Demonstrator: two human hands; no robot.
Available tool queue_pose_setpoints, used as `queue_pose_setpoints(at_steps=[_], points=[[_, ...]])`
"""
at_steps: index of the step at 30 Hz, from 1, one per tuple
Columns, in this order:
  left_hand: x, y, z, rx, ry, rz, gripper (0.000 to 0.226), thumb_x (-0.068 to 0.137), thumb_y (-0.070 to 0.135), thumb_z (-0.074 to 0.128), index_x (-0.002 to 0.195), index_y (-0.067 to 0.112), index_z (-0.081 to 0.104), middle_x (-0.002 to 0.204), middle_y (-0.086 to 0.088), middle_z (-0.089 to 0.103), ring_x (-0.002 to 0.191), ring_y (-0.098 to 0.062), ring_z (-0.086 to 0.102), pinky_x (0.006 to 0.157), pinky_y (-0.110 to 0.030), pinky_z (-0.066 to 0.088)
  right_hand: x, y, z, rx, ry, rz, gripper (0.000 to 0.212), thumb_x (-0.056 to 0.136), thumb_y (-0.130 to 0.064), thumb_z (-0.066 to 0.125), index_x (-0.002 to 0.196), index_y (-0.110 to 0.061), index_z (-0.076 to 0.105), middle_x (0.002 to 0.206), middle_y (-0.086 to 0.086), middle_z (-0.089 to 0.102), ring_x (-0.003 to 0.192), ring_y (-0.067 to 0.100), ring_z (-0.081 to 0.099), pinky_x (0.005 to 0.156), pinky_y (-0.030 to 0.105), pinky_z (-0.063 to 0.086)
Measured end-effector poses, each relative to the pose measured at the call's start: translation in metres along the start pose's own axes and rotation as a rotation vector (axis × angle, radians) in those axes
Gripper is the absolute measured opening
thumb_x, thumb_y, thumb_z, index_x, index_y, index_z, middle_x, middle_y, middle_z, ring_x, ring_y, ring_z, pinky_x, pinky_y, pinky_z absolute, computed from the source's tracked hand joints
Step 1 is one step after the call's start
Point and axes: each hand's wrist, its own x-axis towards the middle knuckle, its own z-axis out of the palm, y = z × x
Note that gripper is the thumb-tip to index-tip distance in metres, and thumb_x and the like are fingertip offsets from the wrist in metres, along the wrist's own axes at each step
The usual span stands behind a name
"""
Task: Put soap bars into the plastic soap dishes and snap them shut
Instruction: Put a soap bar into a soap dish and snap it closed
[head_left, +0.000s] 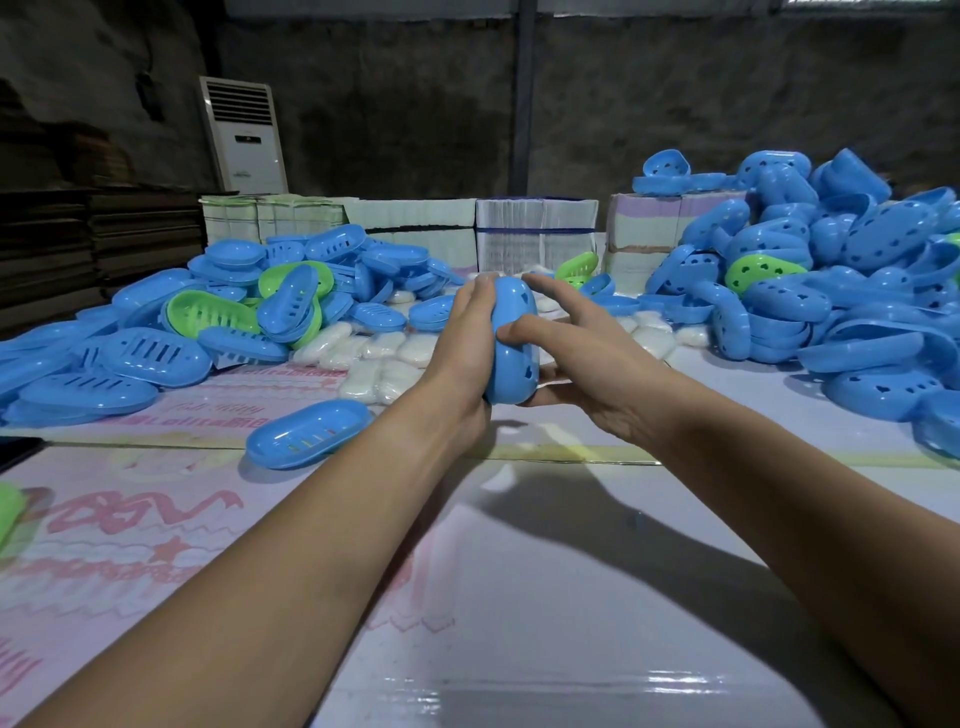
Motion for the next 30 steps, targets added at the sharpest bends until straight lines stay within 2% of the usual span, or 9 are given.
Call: queue_pose_setpoints(at_steps=[5, 7, 10, 13, 19, 22, 26, 28, 30], points=[[0.000, 0.003, 0.003, -0.107, -0.024, 0.099, 0.026, 0.106, 0.049, 0.040, 0.124, 0.036, 0.055, 0.117, -0.008, 0.067, 0.099, -0.028, 0.067, 0.088, -0.050, 0.052, 0.001, -0.005, -0.002, 0.041, 0.025, -0.077, 0.062, 0.083, -0.012, 0.071, 0.136, -0.037, 0.053, 0.099, 0.006, 0.067, 0.076, 0.015, 0.074, 0.059, 0.030, 0.058], [0.000, 0.003, 0.003, -0.104, -0.030, 0.143, 0.033, 0.106, 0.047, 0.042, 0.129, 0.029, 0.056, 0.111, -0.012, 0.067, 0.096, -0.029, 0.065, 0.084, -0.048, 0.050, 0.001, -0.005, -0.002, 0.056, 0.018, -0.110, 0.063, 0.083, -0.010, 0.070, 0.138, -0.036, 0.052, 0.099, 0.005, 0.068, 0.082, 0.013, 0.074, 0.062, 0.029, 0.058], [0.000, 0.002, 0.001, -0.087, -0.029, 0.182, 0.046, 0.106, 0.043, 0.039, 0.131, 0.009, 0.057, 0.110, -0.024, 0.063, 0.099, -0.034, 0.060, 0.086, -0.048, 0.045, 0.001, -0.003, -0.002, 0.084, 0.006, -0.151, 0.063, 0.084, -0.008, 0.069, 0.140, -0.033, 0.050, 0.097, 0.002, 0.072, 0.086, 0.013, 0.073, 0.065, 0.026, 0.058], [-0.001, 0.002, 0.001, -0.005, -0.042, 0.210, 0.049, 0.106, 0.046, 0.037, 0.134, 0.012, 0.059, 0.124, -0.027, 0.065, 0.105, -0.031, 0.062, 0.091, -0.047, 0.049, 0.001, -0.003, -0.004, 0.098, -0.006, -0.182, 0.064, 0.085, -0.006, 0.068, 0.140, -0.032, 0.049, 0.095, 0.000, 0.075, 0.089, 0.013, 0.073, 0.067, 0.025, 0.057], [0.001, -0.002, 0.002, 0.056, -0.026, 0.311, 0.052, 0.104, 0.053, 0.038, 0.139, 0.018, 0.055, 0.120, -0.015, 0.067, 0.105, -0.025, 0.066, 0.094, -0.046, 0.052, 0.001, 0.000, -0.005, 0.102, -0.029, -0.228, 0.076, 0.078, -0.011, 0.073, 0.145, -0.035, 0.044, 0.123, 0.010, 0.065, 0.104, 0.019, 0.070, 0.082, 0.036, 0.059], [0.001, -0.004, 0.002, 0.039, -0.002, 0.320, 0.052, 0.104, 0.053, 0.040, 0.143, 0.021, 0.052, 0.129, -0.015, 0.064, 0.115, -0.029, 0.065, 0.103, -0.051, 0.051, 0.001, 0.001, -0.004, 0.089, -0.046, -0.239, 0.080, 0.073, -0.016, 0.075, 0.144, -0.039, 0.044, 0.128, 0.009, 0.061, 0.107, 0.020, 0.069, 0.085, 0.038, 0.059], [0.000, -0.003, 0.004, 0.041, 0.030, 0.300, 0.060, 0.098, 0.062, 0.044, 0.140, 0.020, 0.055, 0.129, -0.014, 0.065, 0.116, -0.030, 0.065, 0.103, -0.051, 0.051, 0.003, 0.000, -0.008, 0.095, -0.104, -0.224, 0.078, 0.079, -0.011, 0.073, 0.146, -0.038, 0.042, 0.117, 0.009, 0.069, 0.103, 0.021, 0.071, 0.081, 0.034, 0.059], [-0.001, -0.003, 0.005, 0.058, 0.024, 0.276, 0.061, 0.086, 0.067, 0.046, 0.122, 0.022, 0.066, 0.113, -0.011, 0.071, 0.104, -0.027, 0.068, 0.094, -0.047, 0.053, 0.003, -0.001, -0.010, 0.068, -0.125, -0.222, 0.071, 0.083, -0.010, 0.070, 0.140, -0.041, 0.044, 0.102, 0.006, 0.074, 0.097, 0.019, 0.072, 0.075, 0.029, 0.059], [-0.001, -0.003, 0.006, 0.073, 0.007, 0.256, 0.049, 0.091, 0.067, 0.048, 0.109, 0.026, 0.068, 0.106, -0.011, 0.072, 0.103, -0.028, 0.069, 0.095, -0.051, 0.053, 0.004, -0.002, -0.012, 0.039, -0.115, -0.215, 0.068, 0.081, -0.013, 0.069, 0.137, -0.043, 0.046, 0.092, 0.002, 0.075, 0.092, 0.017, 0.073, 0.070, 0.027, 0.058]])
